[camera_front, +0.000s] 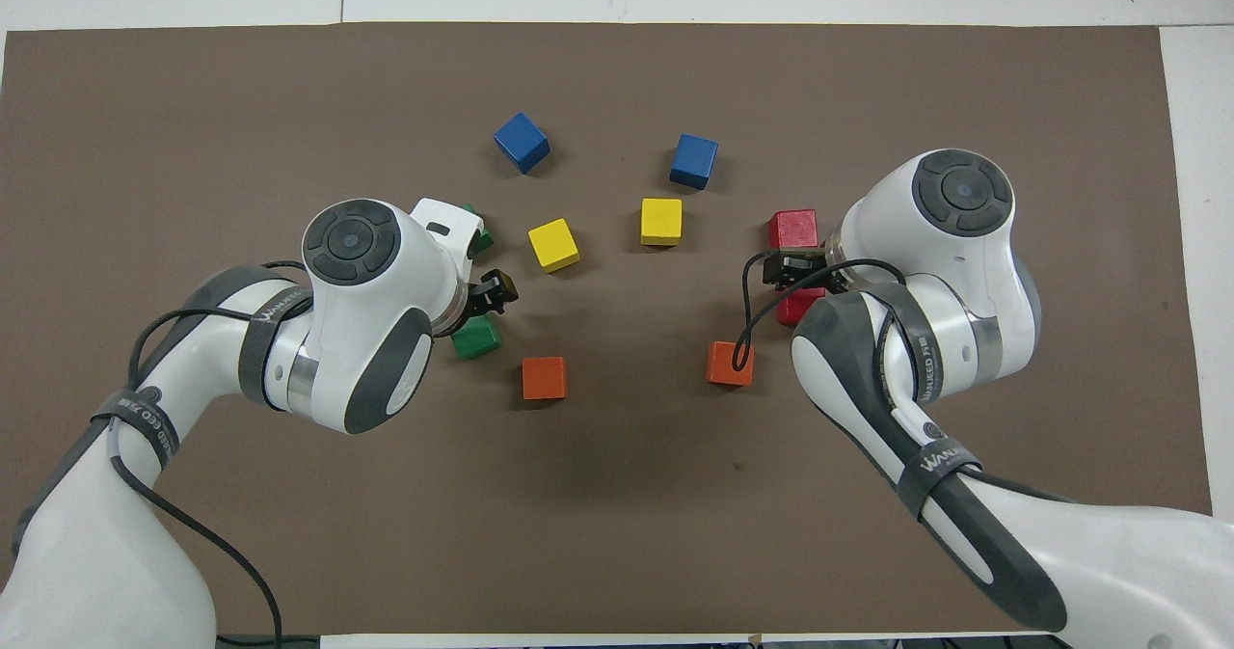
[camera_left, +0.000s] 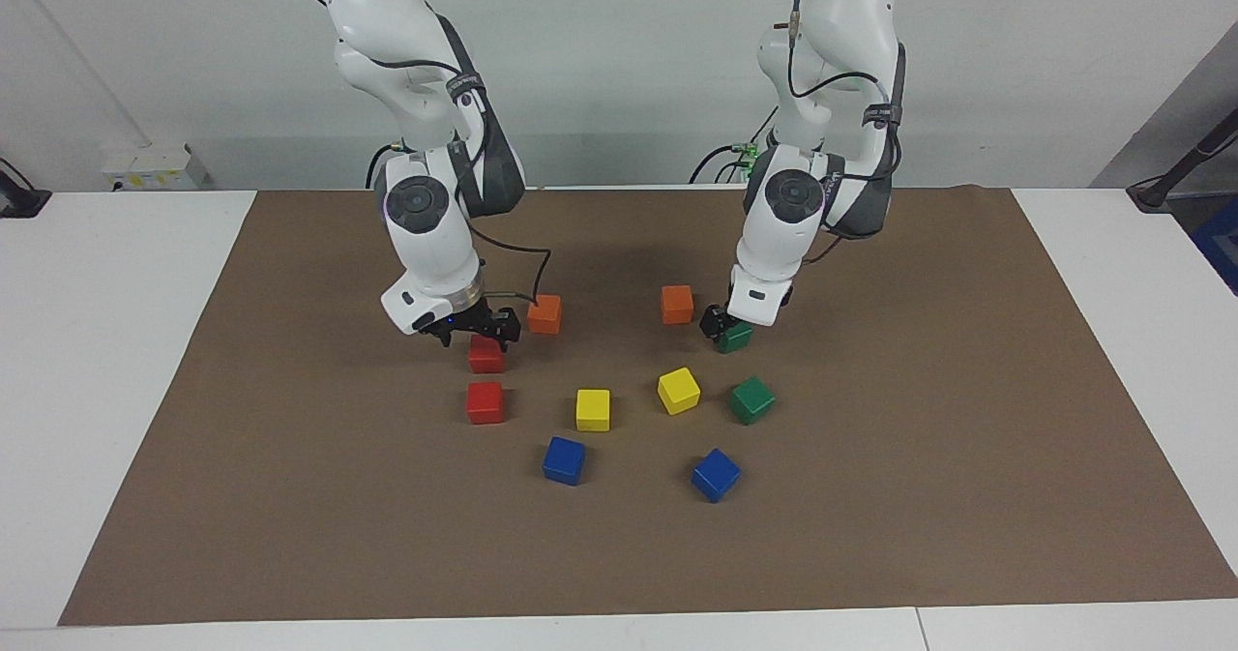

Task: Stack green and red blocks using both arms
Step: 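Grasp the green block with the left gripper while the right gripper grasps red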

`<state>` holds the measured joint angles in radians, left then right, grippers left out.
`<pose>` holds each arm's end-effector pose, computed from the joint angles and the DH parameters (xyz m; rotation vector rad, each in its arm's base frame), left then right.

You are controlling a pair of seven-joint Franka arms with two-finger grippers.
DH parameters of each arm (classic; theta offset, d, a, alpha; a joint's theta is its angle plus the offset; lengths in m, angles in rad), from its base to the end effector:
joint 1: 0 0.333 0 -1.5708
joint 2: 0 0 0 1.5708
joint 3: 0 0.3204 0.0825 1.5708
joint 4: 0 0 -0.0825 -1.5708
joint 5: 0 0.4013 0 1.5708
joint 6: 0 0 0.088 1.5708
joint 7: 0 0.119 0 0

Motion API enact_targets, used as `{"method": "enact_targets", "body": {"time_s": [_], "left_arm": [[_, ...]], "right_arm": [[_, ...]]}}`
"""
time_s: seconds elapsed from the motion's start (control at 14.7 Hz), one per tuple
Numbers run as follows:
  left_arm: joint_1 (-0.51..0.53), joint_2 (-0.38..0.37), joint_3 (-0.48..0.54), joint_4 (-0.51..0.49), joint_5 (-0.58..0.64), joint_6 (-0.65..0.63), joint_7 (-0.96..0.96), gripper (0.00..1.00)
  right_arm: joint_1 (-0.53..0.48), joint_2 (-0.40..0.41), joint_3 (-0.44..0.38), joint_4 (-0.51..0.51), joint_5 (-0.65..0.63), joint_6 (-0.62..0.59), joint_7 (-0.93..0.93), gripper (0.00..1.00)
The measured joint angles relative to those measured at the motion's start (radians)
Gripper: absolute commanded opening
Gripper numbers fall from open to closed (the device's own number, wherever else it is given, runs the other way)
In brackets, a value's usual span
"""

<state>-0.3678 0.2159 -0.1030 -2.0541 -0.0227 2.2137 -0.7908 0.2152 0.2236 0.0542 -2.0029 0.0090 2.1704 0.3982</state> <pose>0.5264 -0.2680 0.3101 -3.0952 -0.5247 0.1070 0.5795 0.1597 0.3243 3.1331 -0.2120 -0.0928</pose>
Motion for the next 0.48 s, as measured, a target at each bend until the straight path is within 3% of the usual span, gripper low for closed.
{"method": "enact_targets", "body": {"time_s": [0.48], "left_arm": [[-0.008,0.021,0.0,-0.012,0.0,0.036,0.0,1.0]], "right_arm": [[0.01,-0.02,0.002,-0.084,0.0,0.093,-0.04,1.0]]}}
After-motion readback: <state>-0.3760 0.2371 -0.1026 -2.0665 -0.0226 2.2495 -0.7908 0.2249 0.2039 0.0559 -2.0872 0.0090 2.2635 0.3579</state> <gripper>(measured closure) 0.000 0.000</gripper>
